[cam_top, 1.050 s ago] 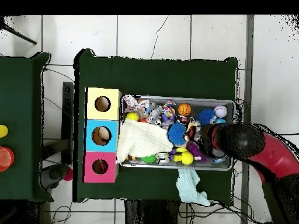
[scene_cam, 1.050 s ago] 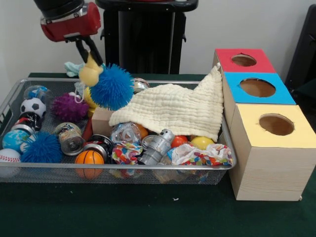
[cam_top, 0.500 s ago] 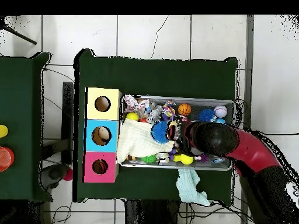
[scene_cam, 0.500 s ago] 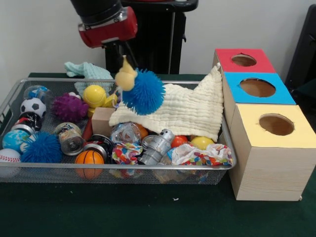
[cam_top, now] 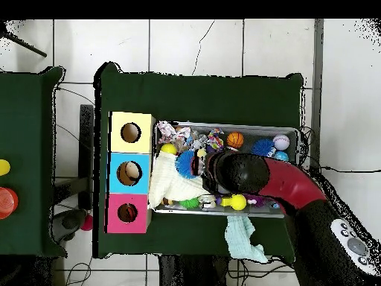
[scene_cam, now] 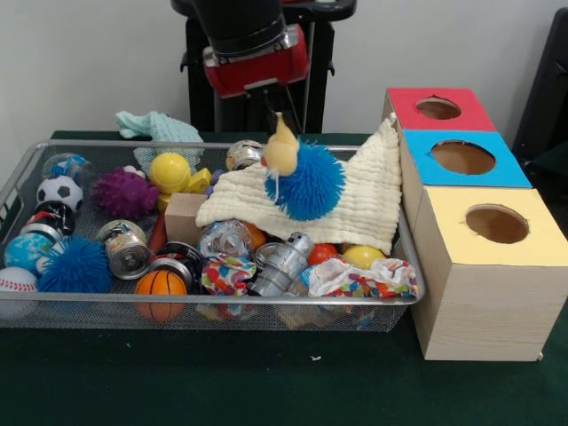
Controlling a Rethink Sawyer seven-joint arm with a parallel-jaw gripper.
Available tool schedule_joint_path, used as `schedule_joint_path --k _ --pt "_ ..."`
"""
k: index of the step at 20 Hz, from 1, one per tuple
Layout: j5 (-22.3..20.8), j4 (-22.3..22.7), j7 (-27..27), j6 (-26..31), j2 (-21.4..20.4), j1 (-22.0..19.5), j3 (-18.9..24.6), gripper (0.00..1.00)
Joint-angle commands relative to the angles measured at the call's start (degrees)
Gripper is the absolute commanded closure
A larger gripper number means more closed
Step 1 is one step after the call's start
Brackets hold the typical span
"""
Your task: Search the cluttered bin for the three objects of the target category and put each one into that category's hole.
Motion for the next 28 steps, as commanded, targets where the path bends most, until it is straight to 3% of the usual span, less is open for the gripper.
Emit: schedule_joint_path --k 1,12,17,22,28 --pt "1.53 0.79 12.94 -5.09 -0.25 3.39 -4.29 1.00" --pt "1.52 0.56 11.71 -7.49 -0.35 7.20 -8.10 1.00" --pt "-1.55 2.71 9.80 -11.77 -0.76 7.64 -9.21 1.00" --pt "-1.61 4.67 7.43 -6.35 -0.11 8.41 -10.69 1.00" --pt "-1.15 7.14 7.99 -7.83 -0.61 8.96 -11.53 1.00"
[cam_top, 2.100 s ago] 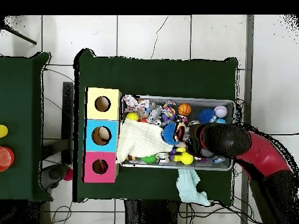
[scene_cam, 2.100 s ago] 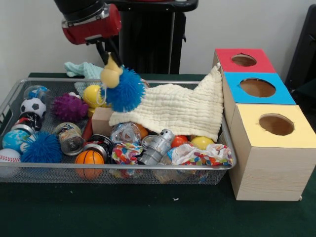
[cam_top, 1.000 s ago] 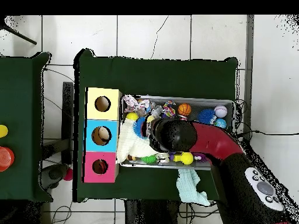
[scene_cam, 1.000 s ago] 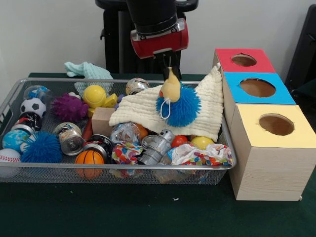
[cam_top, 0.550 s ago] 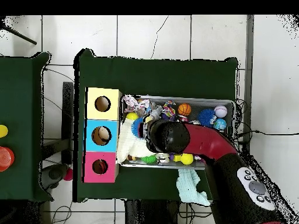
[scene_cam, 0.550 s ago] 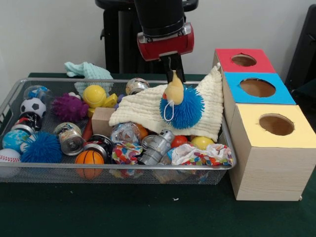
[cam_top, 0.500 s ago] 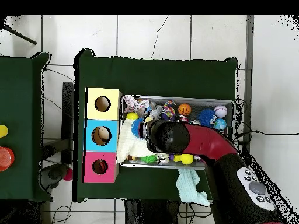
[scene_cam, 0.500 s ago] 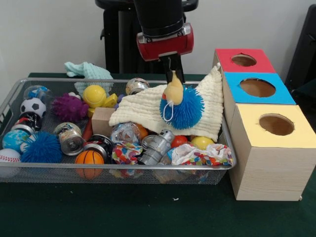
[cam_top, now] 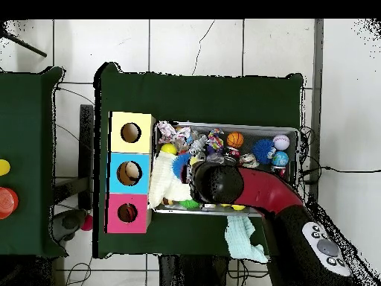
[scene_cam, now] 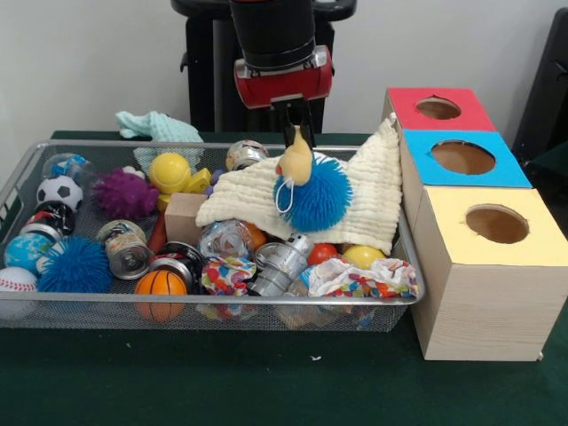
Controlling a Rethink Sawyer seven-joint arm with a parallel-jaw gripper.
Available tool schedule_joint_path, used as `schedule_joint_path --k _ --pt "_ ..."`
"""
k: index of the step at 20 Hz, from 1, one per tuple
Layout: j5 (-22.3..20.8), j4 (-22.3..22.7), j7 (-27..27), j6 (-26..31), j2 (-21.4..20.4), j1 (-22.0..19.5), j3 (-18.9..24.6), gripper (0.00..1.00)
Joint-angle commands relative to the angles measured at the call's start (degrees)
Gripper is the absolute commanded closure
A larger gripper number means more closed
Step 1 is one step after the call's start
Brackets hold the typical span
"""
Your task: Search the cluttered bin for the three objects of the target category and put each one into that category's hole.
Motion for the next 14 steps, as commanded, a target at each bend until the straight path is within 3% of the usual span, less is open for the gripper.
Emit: schedule_joint_path --k 1,5,14 --pt "-1.27 5.09 8.32 -1.86 -0.91 1.27 -3.03 1.00" --pt "0.04 8.17 12.14 -5.30 -2.18 3.54 -4.56 1.00" --pt "8.86 11.43 18.62 -4.75 -2.99 9.14 -6.50 1.00"
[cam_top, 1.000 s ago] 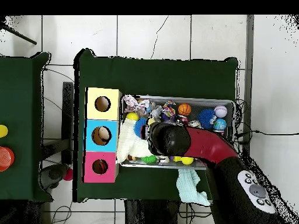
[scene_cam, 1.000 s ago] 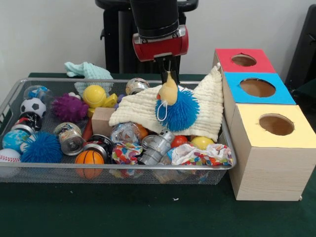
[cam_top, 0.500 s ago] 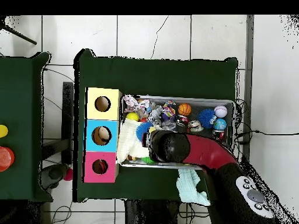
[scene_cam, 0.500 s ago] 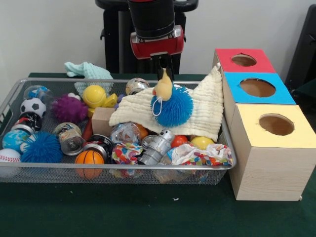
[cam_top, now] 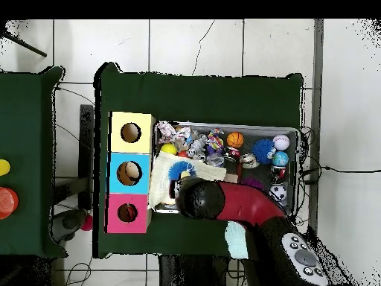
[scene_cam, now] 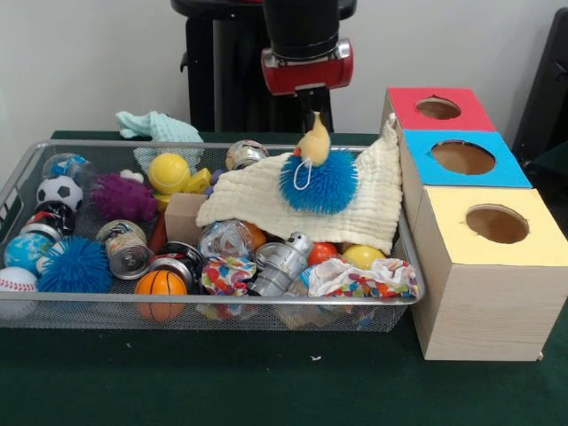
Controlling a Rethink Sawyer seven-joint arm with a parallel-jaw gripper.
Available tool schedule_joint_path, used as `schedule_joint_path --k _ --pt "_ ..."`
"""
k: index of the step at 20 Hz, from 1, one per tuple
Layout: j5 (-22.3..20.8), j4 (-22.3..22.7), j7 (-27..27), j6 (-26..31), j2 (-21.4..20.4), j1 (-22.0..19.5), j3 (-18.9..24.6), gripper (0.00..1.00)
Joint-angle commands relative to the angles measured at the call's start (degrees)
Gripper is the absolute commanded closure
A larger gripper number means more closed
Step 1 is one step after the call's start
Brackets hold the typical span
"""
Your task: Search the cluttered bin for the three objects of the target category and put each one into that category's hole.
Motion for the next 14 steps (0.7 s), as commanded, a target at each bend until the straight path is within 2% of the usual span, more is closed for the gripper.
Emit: schedule_joint_path --k 1,8,14 --pt "7.56 5.86 18.66 -1.49 -0.76 3.71 -2.17 1.00" --pt "12.98 5.92 18.71 -1.24 0.43 6.84 -3.73 1.00" --pt "14.23 5.24 17.82 -1.13 1.11 8.38 -5.10 1.00"
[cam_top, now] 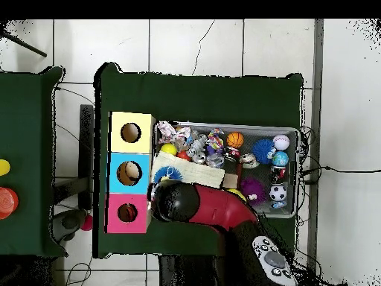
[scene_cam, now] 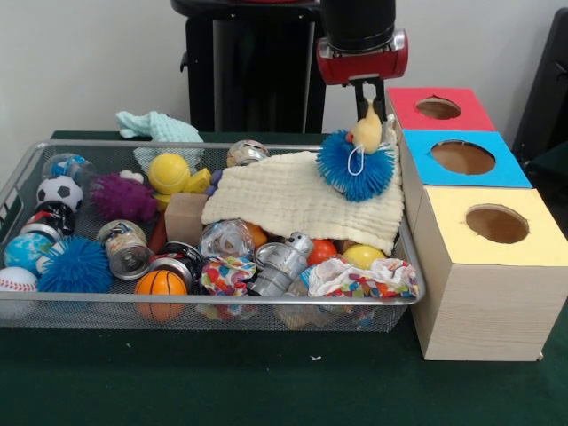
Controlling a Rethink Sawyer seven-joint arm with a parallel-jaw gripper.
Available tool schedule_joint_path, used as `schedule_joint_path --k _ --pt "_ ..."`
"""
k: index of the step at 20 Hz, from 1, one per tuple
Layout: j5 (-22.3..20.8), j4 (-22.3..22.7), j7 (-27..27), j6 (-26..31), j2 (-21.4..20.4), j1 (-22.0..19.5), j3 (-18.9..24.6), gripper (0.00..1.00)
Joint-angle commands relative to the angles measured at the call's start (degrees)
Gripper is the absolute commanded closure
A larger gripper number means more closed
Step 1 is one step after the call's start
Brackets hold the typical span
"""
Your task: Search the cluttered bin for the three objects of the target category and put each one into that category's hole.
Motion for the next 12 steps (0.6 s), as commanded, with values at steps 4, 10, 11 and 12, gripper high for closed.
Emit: schedule_joint_path --k 4,10,11,12 --pt "4.51 2.68 14.80 -3.11 2.49 1.31 -2.76 1.00" --pt "5.64 2.63 14.89 -3.59 3.05 2.15 -3.51 1.00" --pt "5.81 2.57 15.05 -3.52 3.11 2.42 -3.78 1.00" --pt "6.00 2.49 15.44 -3.46 3.13 2.90 -4.28 1.00"
